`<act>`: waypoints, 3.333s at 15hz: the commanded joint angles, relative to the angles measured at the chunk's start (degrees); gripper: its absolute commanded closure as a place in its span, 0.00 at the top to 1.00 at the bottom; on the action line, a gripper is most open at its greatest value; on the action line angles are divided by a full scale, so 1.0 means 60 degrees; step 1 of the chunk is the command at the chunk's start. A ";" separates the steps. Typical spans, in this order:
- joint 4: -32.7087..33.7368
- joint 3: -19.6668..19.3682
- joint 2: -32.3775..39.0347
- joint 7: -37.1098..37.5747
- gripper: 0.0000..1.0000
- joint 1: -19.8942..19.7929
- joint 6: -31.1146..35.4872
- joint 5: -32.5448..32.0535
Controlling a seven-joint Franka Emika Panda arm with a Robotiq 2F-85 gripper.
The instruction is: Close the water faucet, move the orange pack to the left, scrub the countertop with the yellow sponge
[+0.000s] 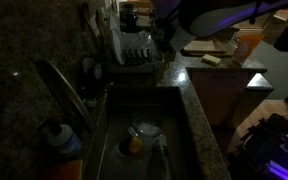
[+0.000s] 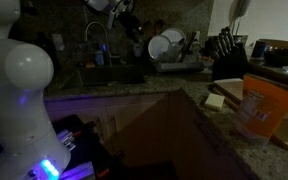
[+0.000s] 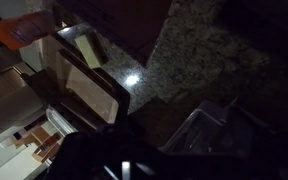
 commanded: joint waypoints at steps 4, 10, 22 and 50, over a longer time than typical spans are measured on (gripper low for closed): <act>-0.0755 0.0633 -0.1059 0.1280 1.00 -0.1712 -0.0428 0.0227; -0.1934 0.0378 -0.3018 0.2440 1.00 -0.3678 -0.0328 0.0592; -0.1564 -0.0109 -0.3917 0.4240 1.00 -0.5630 -0.0323 0.0879; 0.1448 -0.2509 0.0043 0.3403 1.00 -0.8052 0.0860 0.3555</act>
